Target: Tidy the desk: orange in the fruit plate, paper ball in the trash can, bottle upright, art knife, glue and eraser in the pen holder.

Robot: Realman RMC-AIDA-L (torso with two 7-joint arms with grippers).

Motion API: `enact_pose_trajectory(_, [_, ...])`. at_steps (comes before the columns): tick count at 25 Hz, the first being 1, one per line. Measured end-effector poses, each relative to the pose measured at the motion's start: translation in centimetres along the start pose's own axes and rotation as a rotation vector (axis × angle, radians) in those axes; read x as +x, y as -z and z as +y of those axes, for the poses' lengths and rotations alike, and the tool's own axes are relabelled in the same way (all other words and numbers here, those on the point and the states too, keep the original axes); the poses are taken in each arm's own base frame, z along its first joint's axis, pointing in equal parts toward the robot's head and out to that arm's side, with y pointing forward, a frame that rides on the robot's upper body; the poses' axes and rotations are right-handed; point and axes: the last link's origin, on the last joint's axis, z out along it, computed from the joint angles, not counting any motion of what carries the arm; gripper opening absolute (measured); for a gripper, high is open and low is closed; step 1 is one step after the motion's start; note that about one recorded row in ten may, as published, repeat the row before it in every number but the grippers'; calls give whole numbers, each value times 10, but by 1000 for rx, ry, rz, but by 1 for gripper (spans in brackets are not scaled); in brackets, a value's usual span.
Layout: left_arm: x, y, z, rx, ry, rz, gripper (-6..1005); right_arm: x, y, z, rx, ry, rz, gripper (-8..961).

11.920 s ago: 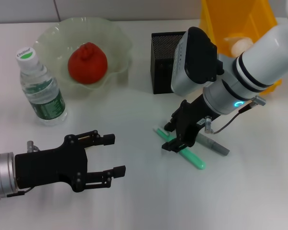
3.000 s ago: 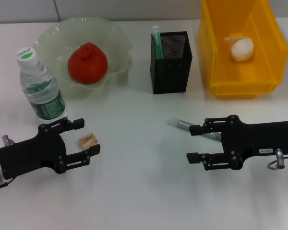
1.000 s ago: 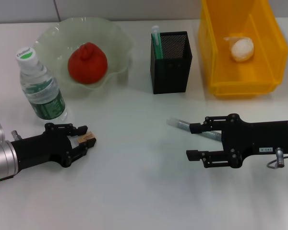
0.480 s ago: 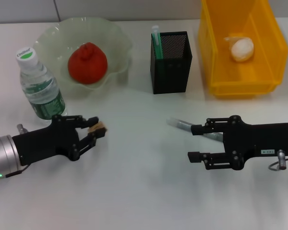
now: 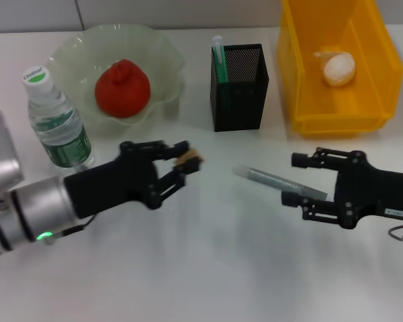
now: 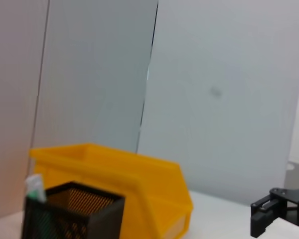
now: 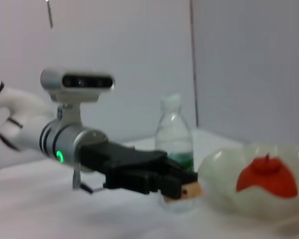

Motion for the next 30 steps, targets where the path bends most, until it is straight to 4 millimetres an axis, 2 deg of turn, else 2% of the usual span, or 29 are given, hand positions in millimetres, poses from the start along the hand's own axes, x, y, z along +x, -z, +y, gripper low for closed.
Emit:
enact_pose_trajectory(3, [8,-15,1,2,7,59,284,4,9,6,56,16,-96,690])
enact_pose_trajectory(17, [27,-52,7,81,-54,219,286,12,18,13,135,29,-165,690])
enact_pose_trajectory(19, [28,-57,6,98,-53,220,286,13,19,13,146,21,-173,690])
enact_pose_trajectory(22, [32,-75,2,137,-42,201,287,13,20,12,164,17,-177,690])
enact_pose_trajectory(23, [34,-86,-1,165,-31,187,287,14,21,12,173,12,-180,690])
enact_pose_trajectory(30, [40,-110,0,220,-41,171,288,15,23,12,183,5,-181,689])
